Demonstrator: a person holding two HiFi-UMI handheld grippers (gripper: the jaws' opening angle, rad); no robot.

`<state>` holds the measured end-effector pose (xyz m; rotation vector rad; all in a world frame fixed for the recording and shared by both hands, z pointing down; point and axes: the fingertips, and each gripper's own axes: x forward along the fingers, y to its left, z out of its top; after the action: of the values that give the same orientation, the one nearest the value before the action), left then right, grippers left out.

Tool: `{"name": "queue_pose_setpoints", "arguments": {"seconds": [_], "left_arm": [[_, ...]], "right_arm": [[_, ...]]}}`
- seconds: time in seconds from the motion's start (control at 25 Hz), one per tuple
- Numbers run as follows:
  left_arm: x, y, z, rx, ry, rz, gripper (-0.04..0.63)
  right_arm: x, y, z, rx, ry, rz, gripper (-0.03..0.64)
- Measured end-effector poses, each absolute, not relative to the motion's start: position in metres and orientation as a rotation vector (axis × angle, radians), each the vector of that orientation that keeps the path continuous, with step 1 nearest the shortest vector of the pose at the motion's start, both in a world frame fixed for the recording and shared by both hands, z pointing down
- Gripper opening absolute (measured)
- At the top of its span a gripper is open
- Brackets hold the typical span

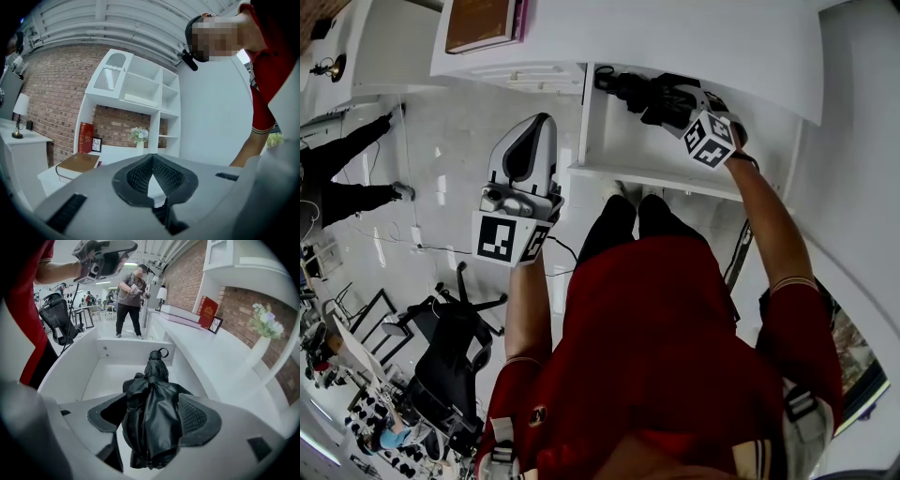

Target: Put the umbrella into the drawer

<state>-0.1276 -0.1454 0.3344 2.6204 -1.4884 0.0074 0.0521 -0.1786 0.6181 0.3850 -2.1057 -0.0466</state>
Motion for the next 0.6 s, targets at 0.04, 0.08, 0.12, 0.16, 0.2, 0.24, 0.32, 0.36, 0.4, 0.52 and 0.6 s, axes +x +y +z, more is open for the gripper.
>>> {"name": "queue_pose_setpoints", "arguments": {"seconds": [0.04,0.08,0.12,0.16,0.2,0.24,0.32,0.36,0.4,0.52,0.6], "left_arm": [[-0.126,-0.144,0.334,2.624,-1.482,0.004,0.006],[-0.125,-0.143,0.333,2.628,-1.476,0.001,0.006],[-0.123,-0.141,0.333,2.633,-1.468,-0.002,0.006],[-0.121,-0.141,0.333,2.638,-1.460,-0.005,0.006],[-0.119,-0.140,0.333,2.642,-1.452,-0.008,0.006],[-0.117,-0.139,0.333,2.647,-1.443,-0.011,0.006],[-0.113,-0.137,0.333,2.658,-1.425,-0.017,0.006],[-0.110,-0.136,0.332,2.663,-1.416,-0.021,0.006],[-0.108,-0.134,0.332,2.668,-1.408,-0.024,0.006],[-0.103,-0.130,0.332,2.679,-1.386,-0.030,0.006],[-0.099,-0.127,0.332,2.687,-1.372,-0.030,0.006]], "right_arm": [[0.053,-0.177,0.612,0.398,-2.114,-0.051,0.321],[0.053,-0.175,0.606,0.412,-2.123,-0.055,0.321],[0.054,-0.174,0.599,0.429,-2.133,-0.057,0.321],[0.054,-0.174,0.592,0.447,-2.145,-0.058,0.321],[0.054,-0.174,0.585,0.466,-2.159,-0.057,0.321],[0.054,-0.174,0.578,0.483,-2.176,-0.054,0.321],[0.052,-0.173,0.561,0.518,-2.215,-0.046,0.321],[0.052,-0.172,0.551,0.536,-2.237,-0.040,0.318],[0.051,-0.171,0.541,0.555,-2.262,-0.032,0.309],[0.047,-0.169,0.509,0.621,-2.349,0.000,0.258],[0.042,-0.167,0.484,0.667,-2.416,0.014,0.222]]}}
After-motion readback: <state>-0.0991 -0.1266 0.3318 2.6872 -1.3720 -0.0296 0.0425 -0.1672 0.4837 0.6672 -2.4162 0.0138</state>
